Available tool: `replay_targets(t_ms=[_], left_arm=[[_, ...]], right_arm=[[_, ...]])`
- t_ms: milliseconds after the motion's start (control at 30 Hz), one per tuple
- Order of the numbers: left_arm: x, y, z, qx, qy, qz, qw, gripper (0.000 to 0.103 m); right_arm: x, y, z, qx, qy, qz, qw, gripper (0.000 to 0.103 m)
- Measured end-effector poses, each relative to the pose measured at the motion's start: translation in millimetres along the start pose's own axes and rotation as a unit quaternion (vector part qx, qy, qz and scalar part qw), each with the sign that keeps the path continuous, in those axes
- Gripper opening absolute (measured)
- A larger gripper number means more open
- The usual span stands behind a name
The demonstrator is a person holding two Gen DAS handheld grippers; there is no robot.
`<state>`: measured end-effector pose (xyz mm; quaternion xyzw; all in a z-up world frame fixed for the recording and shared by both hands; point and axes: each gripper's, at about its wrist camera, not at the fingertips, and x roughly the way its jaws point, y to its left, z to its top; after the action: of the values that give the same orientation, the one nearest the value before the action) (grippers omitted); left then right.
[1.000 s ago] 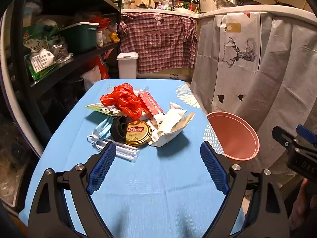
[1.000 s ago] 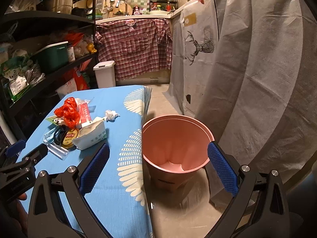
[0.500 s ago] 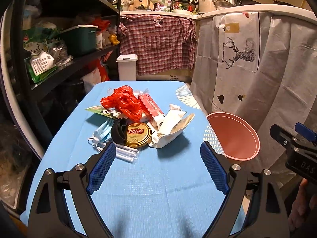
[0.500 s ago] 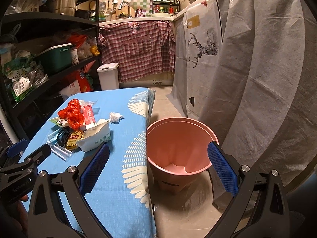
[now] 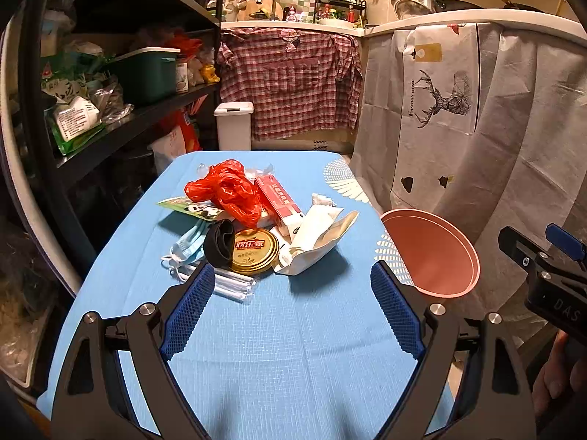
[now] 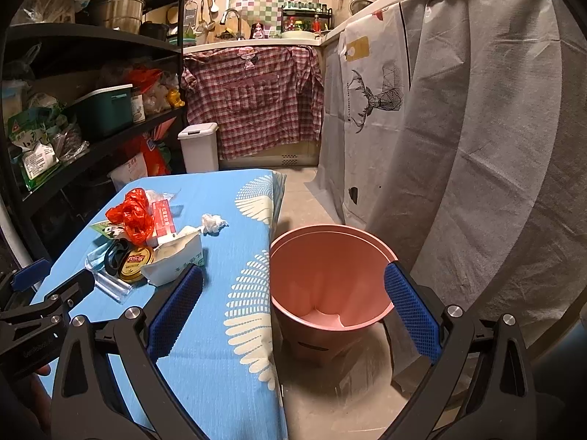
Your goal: Collect trash
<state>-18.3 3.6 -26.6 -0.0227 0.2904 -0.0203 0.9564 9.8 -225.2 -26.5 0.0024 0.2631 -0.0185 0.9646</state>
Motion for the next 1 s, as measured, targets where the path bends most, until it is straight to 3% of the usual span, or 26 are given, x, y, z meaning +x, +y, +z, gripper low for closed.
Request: replay_targets(t_ms=[600, 800, 1000], left_arm=[[-1.4, -1.2, 0.3, 0.001, -0.001, -0.001, 1.0, 0.084], [-2.0, -1.6, 0.1, 0.002, -0.001, -0.002, 1.0, 0.084], [1.6, 0.2, 1.5, -0.005, 0.004, 0.002, 1.0, 0.073]], right_arm=[[-3.5, 3.6, -0.8, -0.001, -0.006, 0.005, 1.0, 0.095], [-0.9, 0.4, -0.1, 0.007, 0.0, 0.006, 1.0, 0.087], [6.2, 5.2, 3.8, 0.009, 0.007, 0.028, 1.0, 0.076]])
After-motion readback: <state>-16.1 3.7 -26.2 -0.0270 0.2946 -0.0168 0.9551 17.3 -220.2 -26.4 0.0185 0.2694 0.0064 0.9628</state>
